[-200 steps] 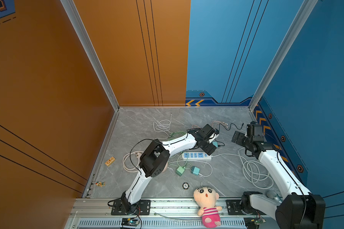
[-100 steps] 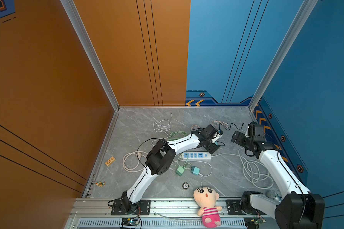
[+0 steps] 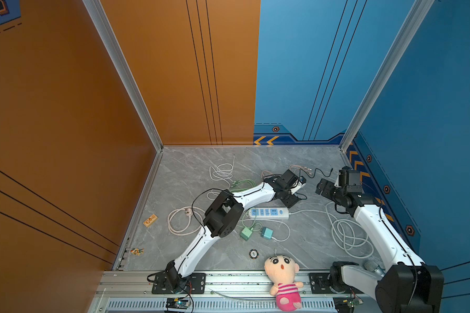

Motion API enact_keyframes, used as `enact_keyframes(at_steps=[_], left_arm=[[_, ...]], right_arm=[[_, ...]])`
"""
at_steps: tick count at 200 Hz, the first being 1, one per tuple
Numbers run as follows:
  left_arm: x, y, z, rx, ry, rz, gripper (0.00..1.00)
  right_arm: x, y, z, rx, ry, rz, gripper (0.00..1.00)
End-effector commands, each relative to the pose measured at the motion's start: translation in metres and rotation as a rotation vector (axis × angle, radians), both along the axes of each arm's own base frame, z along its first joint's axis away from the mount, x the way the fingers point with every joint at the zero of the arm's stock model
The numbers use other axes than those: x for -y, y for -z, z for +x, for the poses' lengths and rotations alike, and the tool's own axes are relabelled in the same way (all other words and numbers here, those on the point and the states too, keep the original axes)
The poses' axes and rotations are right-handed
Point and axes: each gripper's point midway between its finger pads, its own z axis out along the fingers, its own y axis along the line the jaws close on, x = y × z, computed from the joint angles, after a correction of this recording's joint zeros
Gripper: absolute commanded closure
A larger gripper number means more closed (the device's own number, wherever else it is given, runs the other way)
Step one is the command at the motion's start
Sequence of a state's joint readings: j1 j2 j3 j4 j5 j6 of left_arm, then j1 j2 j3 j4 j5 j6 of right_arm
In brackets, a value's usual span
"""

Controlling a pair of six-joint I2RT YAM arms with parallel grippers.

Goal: Insert plugs into power strip
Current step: Pick up the plug from the middle-right of the table.

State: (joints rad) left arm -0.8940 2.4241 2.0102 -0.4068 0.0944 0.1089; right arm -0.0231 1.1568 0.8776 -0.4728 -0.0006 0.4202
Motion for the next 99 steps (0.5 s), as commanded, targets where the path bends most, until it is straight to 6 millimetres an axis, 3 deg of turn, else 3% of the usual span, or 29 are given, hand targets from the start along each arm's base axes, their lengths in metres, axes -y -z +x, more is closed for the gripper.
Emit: enact_keyframes(at_steps=[1, 99], left_arm=[[-0.005, 0.014, 0.007, 0.008, -0.015, 0.030, 0.29], [-0.001, 0.028, 0.007, 0.001, -0.021, 0.044, 0.43]], right_arm=[[0.001, 0.005, -0.005, -0.029, 0.008, 0.012, 0.02], [0.001, 0.014, -0.009, -0.050, 0.008, 0.011, 0.02]])
